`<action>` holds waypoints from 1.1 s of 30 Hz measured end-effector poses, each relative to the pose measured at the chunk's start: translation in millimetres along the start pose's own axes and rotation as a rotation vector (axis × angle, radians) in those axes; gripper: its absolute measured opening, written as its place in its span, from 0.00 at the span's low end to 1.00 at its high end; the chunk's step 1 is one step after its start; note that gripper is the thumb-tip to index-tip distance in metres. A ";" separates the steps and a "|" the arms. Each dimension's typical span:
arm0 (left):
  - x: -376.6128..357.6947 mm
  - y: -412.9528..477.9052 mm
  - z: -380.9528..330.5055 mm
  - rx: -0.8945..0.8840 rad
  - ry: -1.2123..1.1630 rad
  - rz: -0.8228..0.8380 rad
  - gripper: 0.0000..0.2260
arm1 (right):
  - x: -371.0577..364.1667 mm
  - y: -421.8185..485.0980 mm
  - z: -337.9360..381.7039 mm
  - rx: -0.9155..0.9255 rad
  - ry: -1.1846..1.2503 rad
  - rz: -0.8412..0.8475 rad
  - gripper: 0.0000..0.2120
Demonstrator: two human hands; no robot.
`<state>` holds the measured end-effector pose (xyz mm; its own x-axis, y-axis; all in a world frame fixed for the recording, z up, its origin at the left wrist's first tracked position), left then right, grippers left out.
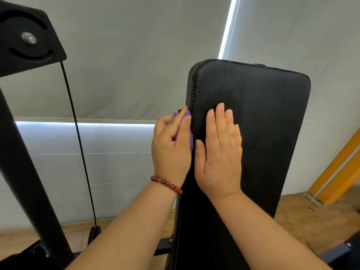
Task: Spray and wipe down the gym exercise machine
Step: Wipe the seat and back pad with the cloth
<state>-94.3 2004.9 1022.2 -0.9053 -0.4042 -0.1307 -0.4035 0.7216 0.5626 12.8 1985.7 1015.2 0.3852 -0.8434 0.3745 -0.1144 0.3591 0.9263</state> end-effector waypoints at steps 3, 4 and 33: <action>7.8 -21.7 22.9 0.047 0.012 0.029 0.09 | -1.9 -6.2 2.2 -0.001 -0.019 0.006 0.25; 9.6 -24.5 29.0 0.079 0.001 0.043 0.08 | -2.4 -6.8 2.6 -0.001 -0.025 0.002 0.25; 11.3 -18.3 51.5 0.314 -0.090 0.161 0.08 | -4.5 -10.3 2.0 0.002 -0.045 0.018 0.27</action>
<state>-104.0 2016.0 968.4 -0.9631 -0.2299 -0.1401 -0.2629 0.9151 0.3058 10.4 1985.0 1004.0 0.3414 -0.8542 0.3922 -0.1222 0.3734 0.9196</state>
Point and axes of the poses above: each hand's wrist, its own y-axis towards the middle knuckle, its own x-axis out of the back of the hand, z = x × y, the point moved 4 cm from there along y, towards the middle knuckle, and after that the axes turned 5 degrees about y, right-handed, at the moved point
